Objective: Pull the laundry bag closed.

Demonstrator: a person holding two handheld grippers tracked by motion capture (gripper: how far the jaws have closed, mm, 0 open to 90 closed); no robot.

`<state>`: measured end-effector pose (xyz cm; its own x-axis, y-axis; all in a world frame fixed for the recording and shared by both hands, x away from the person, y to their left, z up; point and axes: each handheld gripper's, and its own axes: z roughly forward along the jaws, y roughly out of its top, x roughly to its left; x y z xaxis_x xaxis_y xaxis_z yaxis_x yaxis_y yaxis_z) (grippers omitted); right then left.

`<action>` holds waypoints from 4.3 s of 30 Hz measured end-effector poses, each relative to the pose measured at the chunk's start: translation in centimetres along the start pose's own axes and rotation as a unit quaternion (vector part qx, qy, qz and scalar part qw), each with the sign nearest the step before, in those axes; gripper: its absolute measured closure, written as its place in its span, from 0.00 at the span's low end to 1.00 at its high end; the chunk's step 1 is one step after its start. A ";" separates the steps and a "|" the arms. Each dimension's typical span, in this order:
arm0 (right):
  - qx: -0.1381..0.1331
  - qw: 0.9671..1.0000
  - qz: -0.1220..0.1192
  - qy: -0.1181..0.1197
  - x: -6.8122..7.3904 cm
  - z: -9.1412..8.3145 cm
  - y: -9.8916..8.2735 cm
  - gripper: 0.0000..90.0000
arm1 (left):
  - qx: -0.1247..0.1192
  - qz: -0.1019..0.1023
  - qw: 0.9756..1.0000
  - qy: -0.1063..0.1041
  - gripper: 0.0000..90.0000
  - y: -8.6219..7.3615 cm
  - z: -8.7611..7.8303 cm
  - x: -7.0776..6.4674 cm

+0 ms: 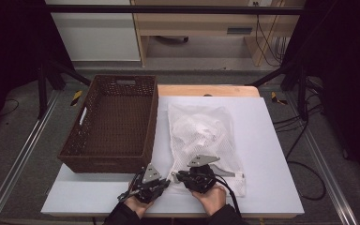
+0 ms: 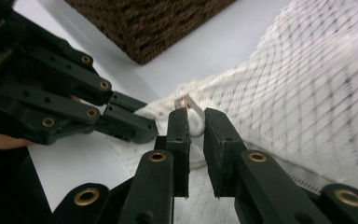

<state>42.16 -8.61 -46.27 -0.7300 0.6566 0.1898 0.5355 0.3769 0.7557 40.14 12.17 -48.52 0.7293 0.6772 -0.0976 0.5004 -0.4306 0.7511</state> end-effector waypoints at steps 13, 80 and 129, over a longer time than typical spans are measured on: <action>-0.014 1.000 0.014 0.018 0.0 1.0 0.5 0.88 | 0.001 0.005 1.000 0.003 0.95 0.0 0.0 -0.1; 0.001 0.998 0.057 0.002 -0.6 -0.4 0.4 0.91 | 0.002 0.016 1.000 0.003 0.95 0.0 0.0 -0.3; -0.048 0.998 0.029 0.012 0.1 -0.5 0.6 0.96 | -0.043 -0.017 0.999 0.015 0.96 1.7 -0.4 -0.1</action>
<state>42.17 -8.60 -45.50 -0.7092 0.6596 0.2488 0.5350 0.2737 0.7993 40.73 11.57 -46.95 0.6979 0.7083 -0.1058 0.4818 -0.3551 0.8011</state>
